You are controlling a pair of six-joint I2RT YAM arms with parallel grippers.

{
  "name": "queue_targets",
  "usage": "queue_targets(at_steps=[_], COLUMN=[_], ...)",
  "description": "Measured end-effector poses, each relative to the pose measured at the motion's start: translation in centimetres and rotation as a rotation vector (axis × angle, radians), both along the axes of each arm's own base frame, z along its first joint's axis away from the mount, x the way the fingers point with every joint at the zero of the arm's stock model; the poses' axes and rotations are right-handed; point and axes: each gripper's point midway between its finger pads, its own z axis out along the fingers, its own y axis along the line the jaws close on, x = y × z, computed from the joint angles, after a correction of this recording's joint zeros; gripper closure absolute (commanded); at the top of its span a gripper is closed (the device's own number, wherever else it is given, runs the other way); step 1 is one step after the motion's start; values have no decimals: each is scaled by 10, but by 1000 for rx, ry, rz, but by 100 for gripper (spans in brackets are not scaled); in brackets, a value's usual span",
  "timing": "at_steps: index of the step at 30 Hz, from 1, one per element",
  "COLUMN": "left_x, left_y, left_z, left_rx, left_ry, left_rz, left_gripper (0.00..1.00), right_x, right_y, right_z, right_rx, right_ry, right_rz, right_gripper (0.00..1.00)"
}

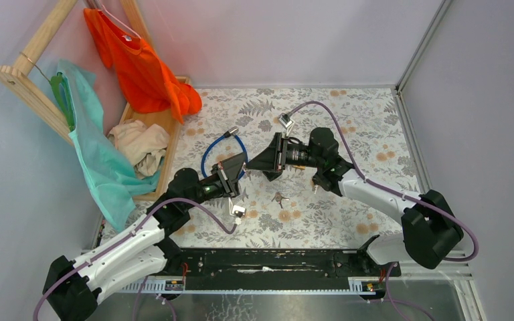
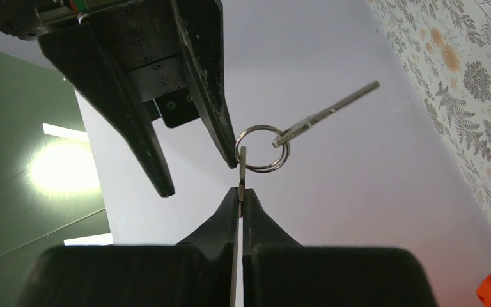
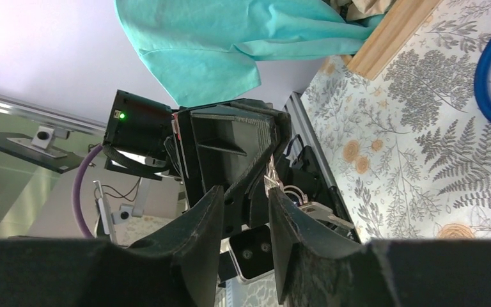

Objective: Unlock with the key

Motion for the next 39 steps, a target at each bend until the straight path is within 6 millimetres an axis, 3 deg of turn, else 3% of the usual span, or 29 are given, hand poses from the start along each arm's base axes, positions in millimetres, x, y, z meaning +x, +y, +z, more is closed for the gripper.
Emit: queue_targets(at_steps=[7,19,24,29,32,33,37,38,39], left_x=[0,1,1,2,2,2,1,1,1], left_y=[1,1,1,0,0,1,1,1,1], left_z=[3,9,20,21,27,30,35,36,36], left_rx=[-7,-18,-34,-36,-51,-58,-71,-70,-73], left_ry=[-9,-22,-41,-44,-61,-68,-86,-88,-90], left_rz=[3,7,8,9,9,9,8,9,11], left_gripper=[100,100,100,100,100,98,72,60,40], right_x=[6,5,2,0,-2,-2,0,2,4], right_y=[-1,2,7,7,6,6,3,0,-4], right_z=[10,1,-3,3,8,10,14,14,13], right_rx=[-73,-50,-8,49,78,88,99,94,84], right_ry=[-95,-63,-15,16,33,35,50,58,64], right_rz=[-23,1,28,37,38,38,35,32,25], right_gripper=[52,61,76,100,100,100,100,100,100])
